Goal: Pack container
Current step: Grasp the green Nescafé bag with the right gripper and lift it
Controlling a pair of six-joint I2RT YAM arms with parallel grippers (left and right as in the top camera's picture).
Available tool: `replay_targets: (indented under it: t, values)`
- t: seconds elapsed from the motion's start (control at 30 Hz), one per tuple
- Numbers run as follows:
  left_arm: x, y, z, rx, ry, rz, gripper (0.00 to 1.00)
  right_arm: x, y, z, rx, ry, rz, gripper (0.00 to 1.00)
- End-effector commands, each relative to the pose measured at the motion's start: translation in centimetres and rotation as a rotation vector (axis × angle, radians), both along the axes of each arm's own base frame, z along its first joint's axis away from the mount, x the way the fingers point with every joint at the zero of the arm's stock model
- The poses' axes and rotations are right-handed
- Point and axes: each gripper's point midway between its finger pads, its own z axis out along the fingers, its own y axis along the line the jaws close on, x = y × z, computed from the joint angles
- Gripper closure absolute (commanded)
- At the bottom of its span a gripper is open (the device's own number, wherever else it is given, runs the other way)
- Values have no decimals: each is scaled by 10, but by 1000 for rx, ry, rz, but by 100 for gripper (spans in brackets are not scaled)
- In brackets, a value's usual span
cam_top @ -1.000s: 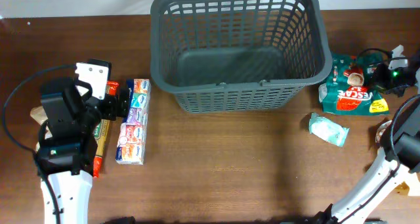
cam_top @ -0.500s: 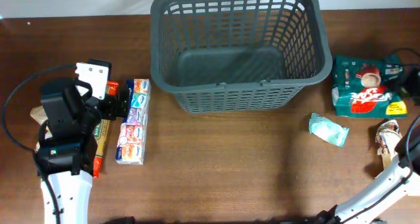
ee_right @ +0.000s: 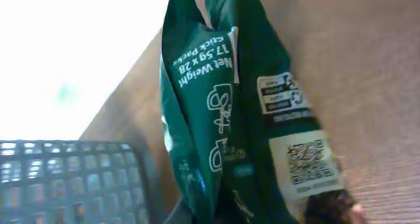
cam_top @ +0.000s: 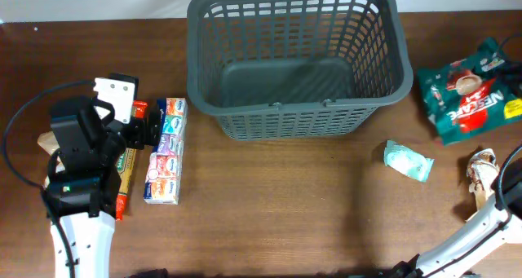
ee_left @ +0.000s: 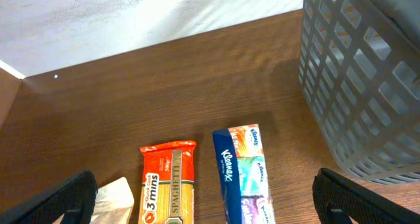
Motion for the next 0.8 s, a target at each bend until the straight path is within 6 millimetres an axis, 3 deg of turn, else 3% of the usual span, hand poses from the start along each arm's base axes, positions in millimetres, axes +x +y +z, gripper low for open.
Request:
replay_targets:
  t: [0.0,0.23,0.5,0.77]
  values:
    - [3,-1,9,4,-20,-18,1,7,18,96,-56,-196,45,96]
    - [3,-1,9,4,-20,-18,1,10,24,113,-82,-219,60,96]
    - [3,-1,9,4,-20,-18,1,10,26,111,-85,-206,59,96]
    - [3,-1,9,4,-20,-18,1,12,24,92,-164,-102,26,96]
